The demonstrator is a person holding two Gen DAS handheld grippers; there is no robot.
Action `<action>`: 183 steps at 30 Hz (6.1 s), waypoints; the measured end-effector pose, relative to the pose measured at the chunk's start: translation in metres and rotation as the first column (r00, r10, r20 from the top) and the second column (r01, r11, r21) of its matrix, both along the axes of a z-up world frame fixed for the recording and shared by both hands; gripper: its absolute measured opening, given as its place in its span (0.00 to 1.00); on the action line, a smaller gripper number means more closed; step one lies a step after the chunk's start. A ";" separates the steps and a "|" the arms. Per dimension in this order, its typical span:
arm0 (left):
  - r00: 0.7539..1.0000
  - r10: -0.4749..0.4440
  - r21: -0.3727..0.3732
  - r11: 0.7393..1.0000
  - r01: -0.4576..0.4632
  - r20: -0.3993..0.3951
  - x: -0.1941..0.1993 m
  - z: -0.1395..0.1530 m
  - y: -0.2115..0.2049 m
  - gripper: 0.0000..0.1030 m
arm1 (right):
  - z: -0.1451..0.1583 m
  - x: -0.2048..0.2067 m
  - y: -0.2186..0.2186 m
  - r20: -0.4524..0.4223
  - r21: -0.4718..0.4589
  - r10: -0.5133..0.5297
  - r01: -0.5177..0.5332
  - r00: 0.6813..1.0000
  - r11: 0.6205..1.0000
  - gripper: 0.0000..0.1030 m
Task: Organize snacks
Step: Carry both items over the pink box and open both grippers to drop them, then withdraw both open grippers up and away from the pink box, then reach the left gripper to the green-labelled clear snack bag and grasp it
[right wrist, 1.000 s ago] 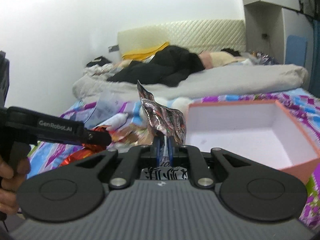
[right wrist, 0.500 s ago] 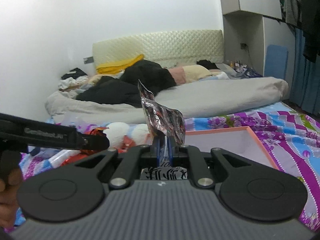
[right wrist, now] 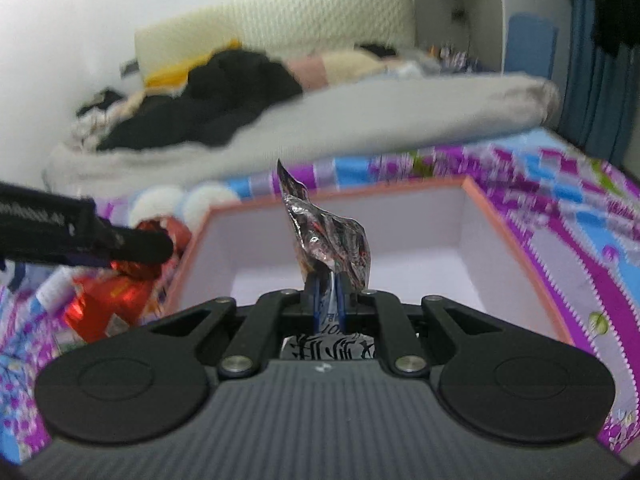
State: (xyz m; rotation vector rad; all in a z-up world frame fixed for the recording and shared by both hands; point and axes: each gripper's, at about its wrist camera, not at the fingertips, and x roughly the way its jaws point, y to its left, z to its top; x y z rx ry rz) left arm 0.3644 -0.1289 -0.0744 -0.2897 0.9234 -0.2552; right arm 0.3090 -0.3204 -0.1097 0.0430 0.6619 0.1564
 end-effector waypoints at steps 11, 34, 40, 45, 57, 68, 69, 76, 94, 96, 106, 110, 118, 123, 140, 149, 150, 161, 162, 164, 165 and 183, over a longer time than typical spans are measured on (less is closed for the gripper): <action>0.999 0.009 0.002 1.000 -0.009 -0.035 0.002 -0.011 0.011 0.71 | -0.023 0.011 -0.006 -0.102 -0.006 0.010 -0.011 0.995 1.000 0.22; 0.966 -0.017 0.062 0.998 0.001 0.259 -0.100 0.068 0.038 0.72 | 0.040 -0.056 0.012 0.118 0.048 0.041 -0.047 0.992 0.998 0.52; 0.958 0.004 0.055 0.998 -0.020 0.287 -0.137 0.076 0.057 0.72 | 0.055 -0.085 0.029 0.180 0.068 0.067 -0.080 0.981 0.994 0.52; 0.953 0.015 0.060 0.998 -0.035 0.301 -0.166 0.074 0.074 0.72 | 0.059 -0.108 0.043 0.211 0.078 0.085 -0.104 0.974 0.992 0.52; 0.945 0.072 0.057 0.994 -0.095 0.320 -0.226 0.057 0.119 0.72 | 0.047 -0.156 0.067 0.220 0.086 0.131 -0.153 0.967 0.984 0.52; 0.949 0.127 0.064 0.986 -0.151 0.290 -0.275 0.031 0.144 0.72 | 0.027 -0.190 0.090 0.202 0.115 0.159 -0.185 0.966 0.976 0.52; 0.948 0.136 0.060 0.985 -0.160 0.287 -0.280 0.030 0.147 0.72 | 0.025 -0.193 0.091 0.200 0.120 0.161 -0.187 0.967 0.975 0.52; 0.940 0.211 0.000 0.976 -0.219 0.270 -0.315 0.016 0.172 0.72 | 0.009 -0.216 0.103 0.162 0.120 0.194 -0.215 0.968 0.969 0.52; 0.931 0.299 -0.085 0.954 -0.287 0.208 -0.347 -0.021 0.211 0.72 | -0.001 -0.237 0.137 0.090 0.049 0.228 -0.233 0.969 0.971 0.52; 0.931 0.304 -0.091 0.952 -0.291 0.201 -0.346 -0.025 0.214 0.72 | -0.001 -0.234 0.141 0.081 0.045 0.231 -0.235 0.970 0.971 0.52; 0.928 0.312 -0.090 0.950 -0.299 0.205 -0.342 -0.021 0.221 0.72 | -0.003 -0.226 0.151 0.071 0.034 0.239 -0.242 0.968 0.970 0.52; 0.927 0.308 -0.075 0.951 -0.299 0.214 -0.341 -0.015 0.217 0.79 | 0.000 -0.226 0.149 0.083 0.041 0.230 -0.234 0.970 0.971 0.52; 0.937 0.292 -0.060 0.957 -0.285 0.190 -0.325 -0.026 0.215 0.80 | -0.004 -0.218 0.151 0.061 0.017 0.240 -0.241 0.969 0.970 0.52; 0.945 0.289 -0.083 0.957 -0.279 0.151 -0.307 -0.042 0.217 0.80 | -0.009 -0.209 0.160 0.054 -0.023 0.263 -0.262 0.963 0.965 0.52; 0.955 0.295 -0.182 0.940 -0.287 0.016 -0.218 -0.134 0.250 0.48 | -0.062 -0.141 0.203 0.032 -0.124 0.368 -0.362 0.929 0.924 0.50; 0.944 0.326 -0.297 0.897 -0.326 -0.052 -0.182 -0.176 0.275 0.45 | -0.107 -0.106 0.226 -0.023 -0.120 0.456 -0.455 0.890 0.882 0.51; 0.944 0.322 -0.304 0.895 -0.326 -0.064 -0.177 -0.181 0.277 0.45 | -0.110 -0.102 0.228 -0.029 -0.119 0.465 -0.464 0.885 0.878 0.51; 0.942 0.311 -0.449 0.829 -0.333 -0.123 -0.144 -0.210 0.307 0.46 | -0.141 -0.057 0.253 -0.123 -0.055 0.547 -0.556 0.828 0.829 0.87; 0.942 0.311 -0.463 0.821 -0.335 -0.130 -0.141 -0.212 0.309 0.46 | -0.144 -0.053 0.254 -0.141 -0.025 0.549 -0.557 0.824 0.830 0.87; 0.942 0.306 -0.489 0.806 -0.335 -0.141 -0.138 -0.214 0.311 0.46 | -0.148 -0.047 0.254 -0.161 0.038 0.554 -0.555 0.817 0.831 0.89; 0.942 0.301 -0.498 0.801 -0.333 -0.145 -0.135 -0.215 0.312 0.46 | -0.148 -0.046 0.255 -0.159 0.052 0.553 -0.553 0.818 0.832 0.89; 0.935 0.303 -0.473 0.807 -0.354 -0.183 -0.131 -0.201 0.288 0.76 | -0.130 -0.042 0.231 -0.192 0.237 0.492 -0.446 0.849 0.863 0.26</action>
